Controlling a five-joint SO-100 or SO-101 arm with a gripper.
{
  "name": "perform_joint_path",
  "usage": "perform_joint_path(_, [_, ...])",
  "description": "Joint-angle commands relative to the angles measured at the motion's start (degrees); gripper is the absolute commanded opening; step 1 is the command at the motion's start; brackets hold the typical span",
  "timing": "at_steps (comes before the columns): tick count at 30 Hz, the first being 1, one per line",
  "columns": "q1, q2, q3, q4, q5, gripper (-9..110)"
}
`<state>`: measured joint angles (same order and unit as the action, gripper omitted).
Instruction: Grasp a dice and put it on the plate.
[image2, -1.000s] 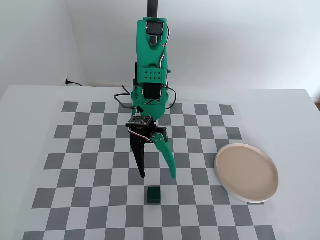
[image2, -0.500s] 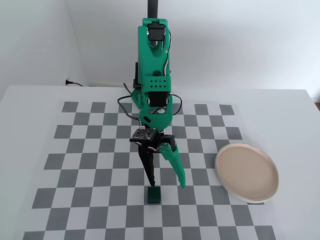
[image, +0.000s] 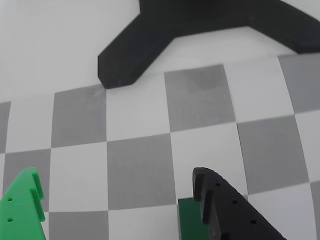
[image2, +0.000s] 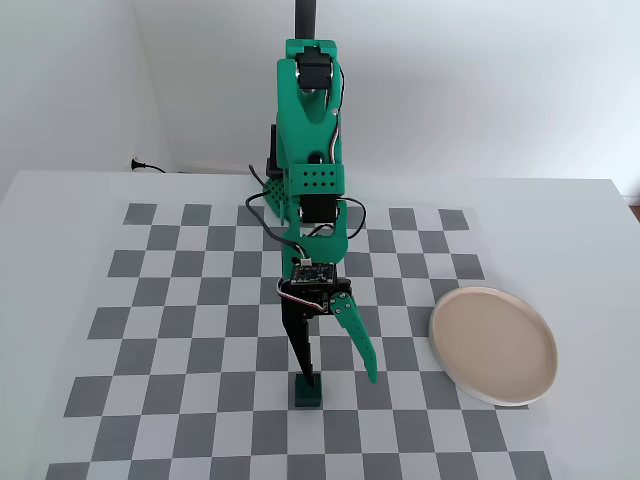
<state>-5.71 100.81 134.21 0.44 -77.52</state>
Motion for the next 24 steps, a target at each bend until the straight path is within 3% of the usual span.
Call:
perform_joint_path(1, [-0.4,-0.2,-6.2,-4.2,-6.1,27])
perform_joint_path(8, [-0.5,-5.4,-7.3,-11.7,-12.2,27])
perform_joint_path(24, [-1.2,-9.6,-11.6,-9.2,-7.9,27])
